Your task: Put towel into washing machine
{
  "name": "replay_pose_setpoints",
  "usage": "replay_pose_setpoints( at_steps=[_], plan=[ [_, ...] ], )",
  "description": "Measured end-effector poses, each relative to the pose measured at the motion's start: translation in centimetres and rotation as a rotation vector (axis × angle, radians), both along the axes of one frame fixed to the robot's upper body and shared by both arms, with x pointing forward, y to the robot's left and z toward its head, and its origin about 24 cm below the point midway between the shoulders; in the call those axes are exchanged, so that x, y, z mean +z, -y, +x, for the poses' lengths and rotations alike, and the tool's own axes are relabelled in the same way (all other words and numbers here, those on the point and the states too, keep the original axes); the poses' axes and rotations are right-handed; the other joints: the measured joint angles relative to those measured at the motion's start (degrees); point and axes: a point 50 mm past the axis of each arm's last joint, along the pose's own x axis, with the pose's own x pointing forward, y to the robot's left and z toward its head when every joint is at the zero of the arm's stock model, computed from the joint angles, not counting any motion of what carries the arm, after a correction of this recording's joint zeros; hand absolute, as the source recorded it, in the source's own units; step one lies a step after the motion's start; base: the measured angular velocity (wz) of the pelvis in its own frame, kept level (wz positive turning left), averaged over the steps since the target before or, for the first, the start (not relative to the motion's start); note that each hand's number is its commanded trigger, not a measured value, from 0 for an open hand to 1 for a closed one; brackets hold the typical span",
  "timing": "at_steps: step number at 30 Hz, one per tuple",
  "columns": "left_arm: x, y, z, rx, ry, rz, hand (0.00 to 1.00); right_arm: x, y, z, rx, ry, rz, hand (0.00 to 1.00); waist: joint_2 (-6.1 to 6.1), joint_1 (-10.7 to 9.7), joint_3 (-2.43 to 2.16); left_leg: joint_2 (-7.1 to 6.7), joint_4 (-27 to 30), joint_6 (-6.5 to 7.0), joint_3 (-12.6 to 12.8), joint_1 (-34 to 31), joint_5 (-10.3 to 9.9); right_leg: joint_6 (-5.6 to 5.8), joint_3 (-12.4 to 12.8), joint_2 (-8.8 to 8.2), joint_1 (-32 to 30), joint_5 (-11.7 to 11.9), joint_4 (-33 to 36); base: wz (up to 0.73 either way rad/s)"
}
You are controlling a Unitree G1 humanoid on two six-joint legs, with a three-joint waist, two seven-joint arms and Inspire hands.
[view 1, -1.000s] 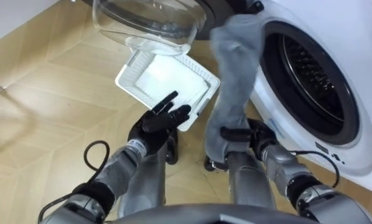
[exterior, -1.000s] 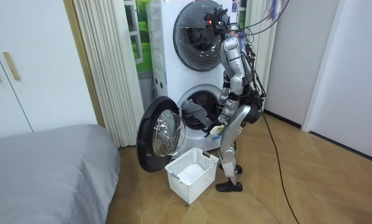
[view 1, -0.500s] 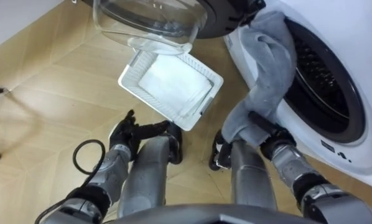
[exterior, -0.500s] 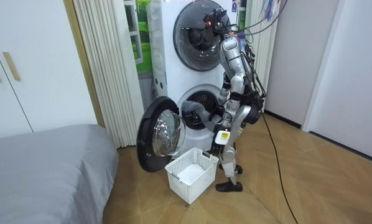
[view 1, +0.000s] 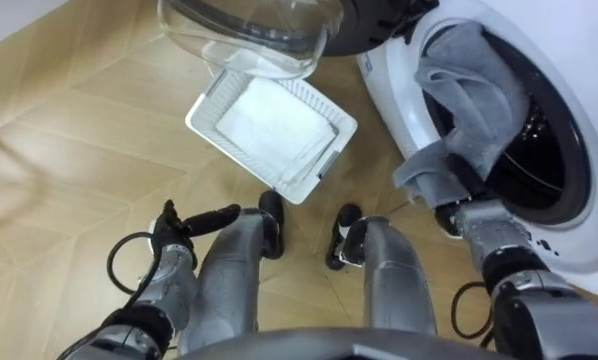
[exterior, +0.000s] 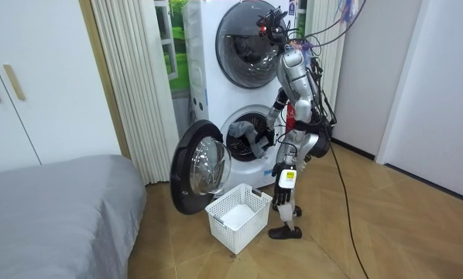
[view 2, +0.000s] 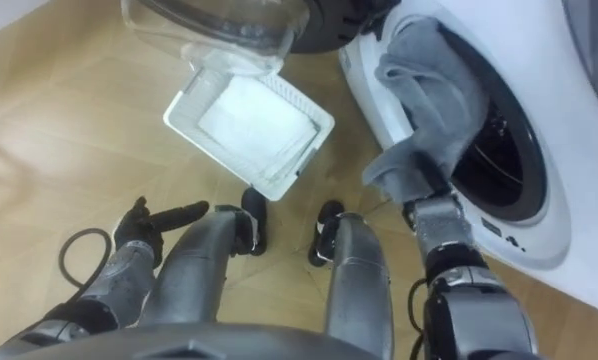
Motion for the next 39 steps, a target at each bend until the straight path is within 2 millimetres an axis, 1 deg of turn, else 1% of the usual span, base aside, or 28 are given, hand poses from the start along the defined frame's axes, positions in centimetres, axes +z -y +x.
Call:
replay_pose_setpoints(
  at_steps=[2, 3, 4, 5, 6, 7, 11, 15, 18, 21, 22, 23, 24, 27, 33, 39],
  plan=[
    [0.0, -0.3, -0.3, -0.014, -0.008, 0.038, 0.00, 1.0, 1.6, 0.5, -0.043, -0.015, -0.029, 1.00, -0.40, -0.6, 0.03, -0.01, 0.0, 0.34, 0.8, -0.2, 0.0, 0.28, 0.6, -0.10, -0.6, 0.1, 0.2, -0.07],
    [0.0, -0.4, -0.3, -0.014, -0.008, 0.042, 0.00, 1.3, 2.0, 0.6, -0.057, -0.017, -0.037, 1.00, -0.49, -0.6, 0.06, 0.00, 0.0, 0.41, 0.9, -0.3, -0.1, 0.31, 0.7, -0.09, -0.7, 0.1, 0.3, -0.09],
    [0.1, -0.5, -0.2, -0.012, -0.005, 0.048, 0.00, 1.9, 3.0, 0.8, -0.084, -0.025, -0.054, 1.00, -0.57, -0.7, 0.05, 0.00, 0.2, 0.54, 1.0, -0.6, -0.2, 0.32, 0.7, -0.09, -1.0, 0.1, 0.4, -0.03],
    [0.2, -0.8, 0.0, -0.015, 0.007, 0.059, 0.00, 2.6, 3.7, 1.0, -0.100, -0.029, -0.073, 1.00, -0.90, -0.7, -0.01, 0.02, 0.3, 0.55, 1.1, -1.0, -0.2, 0.33, 0.8, -0.11, -1.4, 0.2, 0.6, 0.00],
    [0.4, -1.0, 0.1, -0.014, 0.013, 0.062, 0.00, 2.9, 4.0, 1.2, -0.112, -0.023, -0.068, 1.00, -1.05, -0.7, 0.03, 0.07, 0.4, 0.55, 1.1, -1.2, -0.2, 0.33, 0.8, -0.12, -1.7, 0.2, 0.7, -0.03],
    [0.6, -1.2, 0.4, -0.011, 0.025, 0.067, 0.00, 3.3, 3.8, 1.6, -0.133, -0.018, -0.039, 1.00, -1.24, -0.7, 0.10, 0.19, 0.6, 0.58, 1.4, -1.5, -0.2, 0.31, 0.9, -0.12, -2.0, 0.2, 0.9, 0.00],
    [0.8, -1.3, 0.7, -0.028, 0.042, 0.087, 0.00, 4.1, 4.2, 2.3, -0.181, -0.030, -0.013, 1.00, -1.26, -1.0, 0.11, 0.21, 0.2, 0.81, 2.4, -1.6, -0.1, 0.35, 1.1, -0.39, -2.5, 0.2, 1.0, 0.00],
    [0.9, -1.4, 0.8, -0.031, 0.045, 0.091, 0.00, 4.4, 4.1, 2.5, -0.204, -0.042, 0.008, 1.00, -1.26, -1.4, 0.11, 0.12, 0.1, 0.87, 2.5, -1.7, -0.1, 0.56, 1.2, -0.48, -2.7, 0.0, 1.0, 0.00],
    [0.9, -1.7, 0.8, -0.033, 0.047, 0.095, 0.00, 4.8, 4.1, 2.9, -0.222, -0.042, 0.034, 1.00, -1.25, -2.1, 0.11, 0.10, 0.1, 0.94, 2.5, -2.1, -0.1, 0.65, 1.1, -0.53, -3.0, 0.0, 1.1, 0.02],
    [0.9, -1.6, 0.8, -0.038, 0.049, 0.090, 0.00, 4.8, 4.1, 2.8, -0.241, -0.046, 0.044, 1.00, -1.24, -2.1, 0.11, 0.03, 0.1, 0.97, 2.5, -2.2, -0.1, 0.75, 1.1, -0.57, -3.0, -0.1, 1.1, 0.00],
    [0.9, -1.6, 0.8, -0.038, 0.049, 0.089, 0.00, 4.8, 4.1, 2.8, -0.248, -0.048, 0.049, 0.70, -1.25, -2.1, 0.11, 0.02, 0.1, 0.97, 2.5, -2.2, -0.1, 0.77, 1.1, -0.57, -3.0, -0.1, 1.1, 0.00],
    [0.9, -1.6, 0.8, -0.039, 0.049, 0.089, 0.00, 4.8, 4.1, 2.8, -0.257, -0.049, 0.058, 0.53, -1.24, -2.1, 0.11, 0.00, 0.1, 0.97, 2.5, -2.2, -0.1, 0.77, 1.1, -0.60, -3.0, -0.2, 1.2, 0.00],
    [0.9, -1.6, 0.8, -0.039, 0.049, 0.089, 0.00, 4.8, 4.1, 2.8, -0.262, -0.048, 0.060, 0.00, -1.24, -2.1, 0.11, 0.00, 0.1, 0.99, 2.5, -2.2, -0.1, 0.77, 1.1, -0.62, -3.0, -0.2, 1.2, 0.00],
    [0.9, -1.6, 0.8, -0.043, 0.051, 0.087, 0.00, 4.8, 4.1, 2.8, -0.273, -0.055, 0.070, 0.00, -1.24, -2.0, 0.11, -0.02, 0.2, 1.03, 2.5, -2.2, -0.2, 0.80, 1.1, -0.61, -3.1, -0.3, 1.3, 0.00],
    [1.0, -1.7, 0.8, -0.056, 0.053, 0.083, 0.00, 5.2, 4.6, 2.9, -0.369, -0.020, 0.129, 0.00, -1.20, -1.6, 0.10, 0.04, 0.1, 1.03, 2.5, -2.4, -0.2, 0.80, 1.0, -0.62, -3.2, -0.3, 1.2, 0.00],
    [1.0, -1.3, 1.1, -0.080, 0.056, 0.082, 0.00, 5.4, 4.8, 3.2, -0.416, 0.007, 0.160, 0.00, -1.14, -1.4, 0.13, 0.09, 0.0, 1.03, 2.6, -2.4, -0.2, 0.78, 1.1, -0.46, -3.2, -0.3, 1.0, 0.00]
  ],
)
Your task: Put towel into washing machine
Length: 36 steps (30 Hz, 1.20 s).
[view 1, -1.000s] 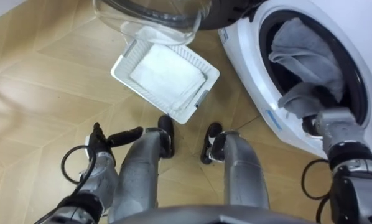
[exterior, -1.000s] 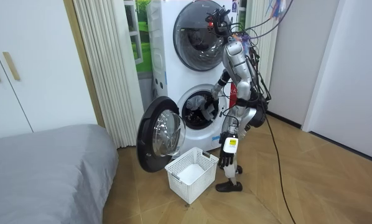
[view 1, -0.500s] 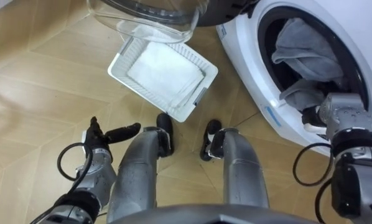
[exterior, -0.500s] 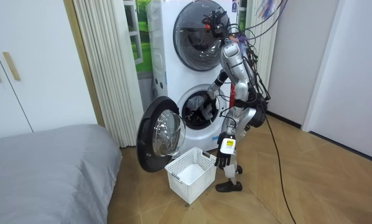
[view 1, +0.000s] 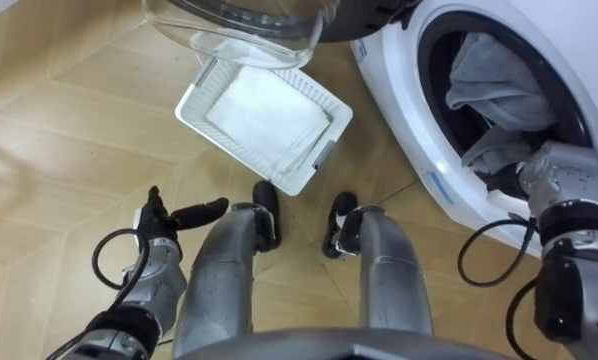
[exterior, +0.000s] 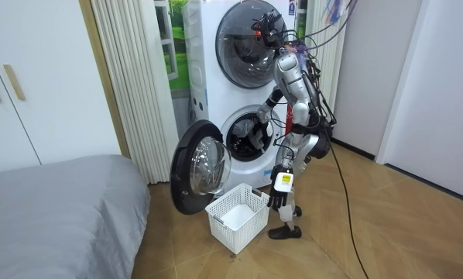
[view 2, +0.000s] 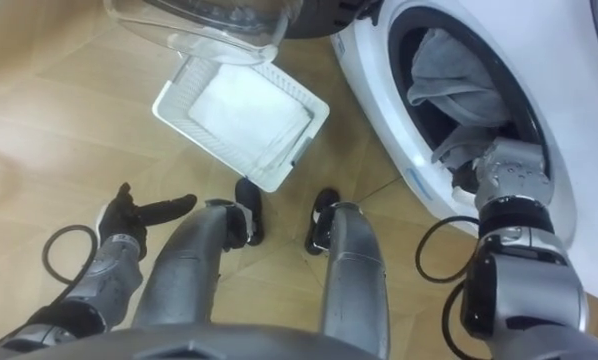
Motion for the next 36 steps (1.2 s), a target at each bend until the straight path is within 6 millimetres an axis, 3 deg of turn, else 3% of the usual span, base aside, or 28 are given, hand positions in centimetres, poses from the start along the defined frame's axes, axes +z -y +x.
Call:
replay_pose_setpoints(
  at_steps=[5, 16, 24, 29, 36],
  plan=[
    [0.5, 0.5, 1.1, -0.039, 0.025, 0.010, 0.00, -0.1, 0.3, -0.1, -0.014, 0.026, -0.024, 0.00, 0.34, 1.0, -0.02, 0.37, 0.1, -0.01, 0.4, 0.1, 0.0, -0.14, 0.2, 0.33, 0.0, 0.2, -0.1, -0.04],
    [0.1, 1.1, 0.8, -0.098, 0.012, -0.009, 0.00, -1.6, 0.5, -1.6, -0.044, 0.083, -0.056, 0.00, 1.39, 2.9, 0.02, 0.80, -2.0, -0.06, 0.8, 2.4, 0.0, -0.31, -0.2, 0.77, 2.2, 0.8, -2.6, -0.01],
    [-1.2, 0.2, -1.0, -0.091, -0.087, 0.003, 0.00, -4.4, -0.4, -3.7, -0.042, 0.068, -0.060, 0.00, 2.32, 2.8, 0.19, 1.11, -4.1, -0.49, 0.7, 7.5, -0.2, 0.00, -0.7, 1.77, 8.1, 1.2, -6.4, -0.02],
    [-2.1, -0.8, -2.6, -0.106, -0.166, 0.015, 0.00, -7.0, -0.8, -7.0, 0.024, 0.012, -0.099, 0.00, 3.92, 3.3, 0.09, 1.35, -6.5, -1.02, -0.4, 12.6, -0.5, 0.17, -1.7, 2.86, 14.3, 1.8, -10.4, 0.01],
    [-3.0, -3.9, -6.6, 0.020, -0.271, 0.034, 0.00, -11.1, -2.1, -14.8, 0.164, -0.172, -0.090, 0.00, 4.63, 4.1, -0.50, 0.71, -12.4, -1.67, -0.5, 22.5, -0.2, 0.90, -1.9, 3.69, 24.3, 2.3, -16.9, 0.00]
  ],
)
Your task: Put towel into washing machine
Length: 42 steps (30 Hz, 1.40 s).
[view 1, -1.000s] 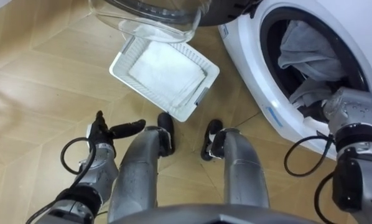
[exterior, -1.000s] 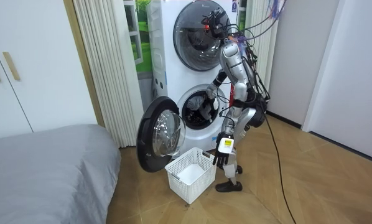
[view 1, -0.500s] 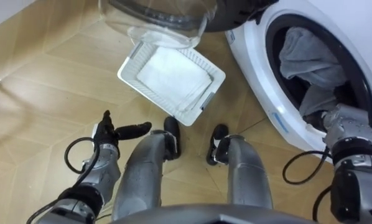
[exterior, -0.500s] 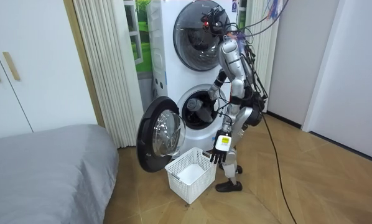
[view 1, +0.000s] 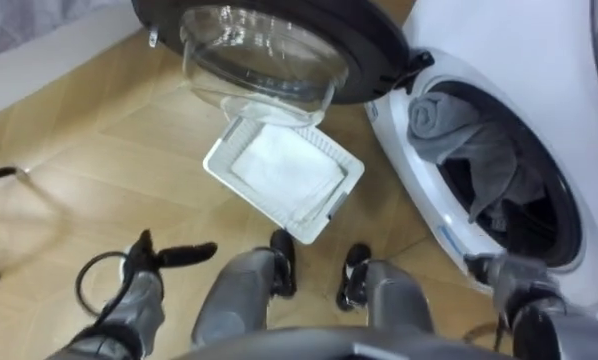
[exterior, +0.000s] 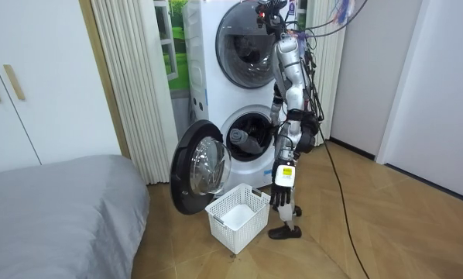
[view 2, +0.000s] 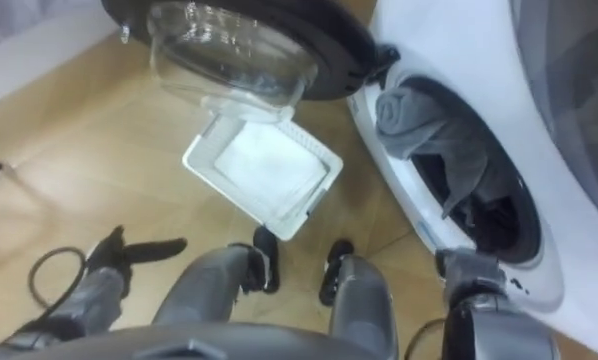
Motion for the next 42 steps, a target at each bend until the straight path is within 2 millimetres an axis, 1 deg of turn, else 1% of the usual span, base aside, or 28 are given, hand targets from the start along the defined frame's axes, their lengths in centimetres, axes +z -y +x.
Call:
replay_pose_setpoints(
  at_steps=[2, 3, 4, 7, 9, 10, 11, 12, 14, 16, 18, 20, 21, 24, 25, 26, 27, 28, 30, 31, 32, 33, 34, 36, 38, 42],
  plan=[
    [-0.3, -0.4, -1.5, 0.025, -0.038, -0.004, 0.00, -0.7, 0.1, -2.8, 0.073, -0.061, -0.017, 0.00, 0.08, 0.0, -0.31, -0.30, -1.9, -0.18, 0.0, 2.6, 0.1, 0.30, -0.3, 0.11, 2.5, 0.2, -1.6, 0.00],
    [-0.4, -0.5, -1.9, 0.035, -0.048, -0.006, 0.00, -0.8, 0.1, -3.1, 0.096, -0.070, -0.021, 0.00, 0.03, -0.1, -0.46, -0.41, -2.6, -0.26, 0.0, 3.4, 0.2, 0.38, -0.4, 0.16, 3.3, 0.3, -2.2, 0.00],
    [-0.5, -0.7, -2.6, 0.049, -0.066, -0.007, 0.00, -1.0, 0.0, -4.3, 0.133, -0.101, -0.024, 0.00, 0.00, -0.2, -0.76, -0.44, -3.7, -0.40, 0.0, 4.9, 0.3, 0.46, -0.5, 0.42, 5.0, 0.5, -3.5, 0.00],
    [-0.7, -0.8, -3.7, 0.032, -0.101, 0.001, 0.00, -1.4, -0.3, -5.9, 0.219, -0.139, -0.014, 0.00, -0.28, -0.3, -1.06, -0.47, -6.0, -0.69, 0.0, 9.1, 0.5, 0.50, -1.3, 0.77, 9.5, 1.1, -6.5, 0.00],
    [-0.8, -0.9, -4.4, 0.043, -0.115, -0.008, 0.00, -1.5, -0.5, -6.0, 0.256, -0.134, -0.002, 0.00, -0.52, -0.5, -1.39, -0.52, -7.0, -0.76, 0.0, 11.1, 0.5, 0.62, -1.6, 0.95, 11.7, 1.3, -7.9, 0.00],
    [-0.8, -1.0, -4.8, 0.051, -0.122, -0.010, 0.00, -1.5, -0.6, -6.0, 0.270, -0.124, 0.005, 0.00, -0.67, -1.0, -1.52, -0.56, -7.6, -0.83, 0.0, 12.4, 0.5, 0.67, -1.7, 1.04, 13.0, 1.4, -8.6, 0.05],
    [-0.9, -1.1, -5.2, 0.065, -0.133, -0.012, 0.00, -1.6, -0.7, -5.9, 0.293, -0.110, 0.009, 0.00, -0.85, -1.7, -1.58, -0.65, -8.1, -0.86, -0.2, 13.5, 0.6, 0.77, -1.8, 1.15, 14.4, 1.5, -9.5, 0.04],
    [-0.9, -1.2, -5.4, 0.072, -0.140, -0.013, 0.00, -1.6, -0.7, -5.9, 0.306, -0.108, 0.011, 0.00, -0.94, -1.8, -1.60, -0.67, -8.3, -0.87, -0.2, 14.2, 0.6, 0.79, -1.9, 1.18, 15.1, 1.5, -9.7, 0.06],
    [-1.0, -1.4, -6.3, 0.095, -0.170, -0.013, 0.00, -1.6, -0.8, -6.1, 0.342, -0.112, 0.015, 0.00, -1.06, -1.9, -1.69, -0.74, -9.7, -0.96, -0.5, 16.9, 0.6, 1.02, -2.1, 1.70, 18.4, 2.2, -12.3, 0.05],
    [-1.0, -1.5, -6.9, 0.082, -0.190, -0.001, 0.00, -1.7, -0.8, -6.5, 0.399, -0.121, 0.016, 0.00, -1.20, -2.1, -1.83, -0.83, -10.5, -1.03, -0.7, 18.3, 0.6, 1.12, -2.4, 1.83, 20.0, 2.6, -13.4, 0.04],
    [-1.0, -1.7, -7.4, 0.083, -0.207, 0.007, 0.00, -1.7, -0.8, -7.0, 0.460, -0.141, 0.015, 0.00, -1.23, -2.2, -1.82, -0.91, -10.8, -1.04, -1.1, 19.3, 0.6, 1.22, -2.8, 1.96, 21.5, 2.8, -14.2, 0.10],
    [-1.0, -1.9, -8.3, 0.093, -0.228, 0.015, 0.00, -1.8, -0.9, -7.8, 0.579, -0.198, 0.006, 0.00, -1.33, -2.3, -1.80, -1.09, -11.8, -1.15, -1.4, 21.0, 0.7, 1.26, -3.0, 1.98, 23.1, 2.9, -14.7, 0.06],
    [-1.0, -1.9, -8.5, 0.097, -0.232, 0.015, 0.00, -1.8, -0.9, -8.0, 0.603, -0.212, 0.004, 0.00, -1.36, -2.4, -1.78, -1.15, -11.9, -1.16, -1.4, 21.4, 0.7, 1.27, -3.0, 1.98, 23.5, 2.9, -15.0, 0.00],
    [-1.0, -1.9, -9.4, 0.103, -0.257, 0.013, 0.00, -1.9, -1.0, -8.6, 0.729, -0.264, -0.009, 0.00, -1.49, -2.0, -1.68, -1.30, -12.9, -1.22, -1.4, 23.3, 0.7, 1.31, -3.0, 2.00, 25.0, 2.9, -15.4, -0.03],
    [-1.1, -1.9, -9.8, 0.101, -0.269, 0.014, 0.00, -1.9, -1.0, -8.9, 0.794, -0.289, -0.015, 0.00, -1.72, -2.0, -1.64, -1.33, -13.3, -1.24, -1.4, 24.1, 0.7, 1.31, -3.0, 2.03, 25.6, 2.9, -15.4, -0.05],
    [-1.1, -1.9, -9.9, 0.092, -0.274, 0.018, 0.00, -1.9, -1.1, -9.0, 0.828, -0.301, -0.018, 0.00, -1.74, -2.0, -1.64, -1.34, -13.4, -1.25, -1.4, 24.5, 0.7, 1.31, -3.0, 2.03, 25.7, 2.9, -15.5, 0.00],
    [-1.1, -1.8, -10.0, 0.072, -0.282, 0.024, 0.00, -2.0, -1.1, -9.0, 0.896, -0.318, -0.025, 0.00, -2.07, -1.9, -1.50, -1.35, -13.6, -1.25, -1.4, 24.8, 0.7, 1.32, -3.0, 2.03, 26.2, 2.9, -15.5, 0.00],
    [-1.1, -1.8, -9.9, 0.054, -0.285, 0.030, 0.00, -2.0, -1.2, -9.0, 0.959, -0.333, -0.029, 0.00, -1.99, -1.9, -1.62, -1.35, -13.6, -1.25, -1.4, 24.9, 0.7, 1.32, -3.0, 2.02, 26.3, 2.9, -15.5, 0.00],
    [-1.1, -1.8, -9.9, 0.024, -0.292, 0.042, 0.00, -2.0, -1.4, -8.9, 1.048, -0.348, -0.037, 0.00, -2.37, -1.9, -1.64, -1.42, -13.6, -1.25, -1.4, 24.9, 0.7, 1.33, -2.9, 2.00, 26.5, 2.9, -15.7, 0.00],
    [-1.1, -1.9, -9.8, 0.002, -0.297, 0.050, 0.00, -2.1, -1.6, -8.9, 1.102, -0.359, -0.040, 0.00, -2.73, -1.9, -1.42, -1.49, -13.6, -1.25, -1.4, 25.3, 0.7, 1.41, -2.9, 2.01, 27.2, 2.9, -16.4, 0.00],
    [-1.1, -1.8, -9.9, -0.002, -0.301, 0.052, 0.00, -2.1, -1.8, -9.0, 1.144, -0.367, -0.039, 0.00, -2.91, -1.9, -1.33, -1.49, -13.7, -1.25, -1.4, 25.9, 0.7, 1.42, -2.9, 2.04, 27.6, 2.9, -16.4, 0.00],
    [-1.1, -1.8, -9.9, -0.004, -0.304, 0.052, 0.00, -2.2, -1.9, -9.0, 1.166, -0.368, -0.038, 0.00, -2.99, -1.8, -1.32, -1.49, -13.8, -1.25, -1.5, 26.2, 0.7, 1.42, -2.8, 2.07, 28.0, 2.9, -16.4, 0.00],
    [-1.1, -1.7, -9.9, -0.004, -0.307, 0.048, 0.00, -2.2, -2.1, -8.8, 1.217, -0.371, -0.038, 0.00, -2.90, -1.7, -1.19, -1.52, -14.2, -1.26, -1.5, 26.9, 0.7, 1.42, -2.7, 2.10, 28.5, 2.9, -16.5, 0.00],
    [-1.2, -1.5, -10.0, -0.003, -0.311, 0.041, 0.00, -2.4, -2.6, -8.9, 1.305, -0.378, -0.028, 0.00, -3.00, -1.5, -1.15, -1.54, -14.5, -1.27, -1.4, 27.9, 0.7, 1.43, -2.6, 2.13, 29.3, 2.9, -16.6, -0.02],
    [-1.3, -1.2, -10.0, -0.003, -0.310, 0.033, 0.00, -2.4, -2.8, -8.9, 1.335, -0.383, -0.028, 0.00, -3.01, -1.4, -1.17, -1.58, -14.5, -1.31, -1.4, 28.3, 0.6, 1.70, -2.1, 2.30, 29.8, 3.1, -17.3, 0.00],
    [-1.4, -0.9, -10.1, -0.014, -0.328, 0.027, 0.00, -2.4, -2.9, -8.8, 1.378, -0.386, -0.029, 0.00, -2.89, -1.4, -1.20, -1.53, -14.5, -1.42, -1.4, 28.8, 0.6, 1.70, -1.4, 2.44, 30.2, 3.1, -17.4, 0.00]
  ],
)
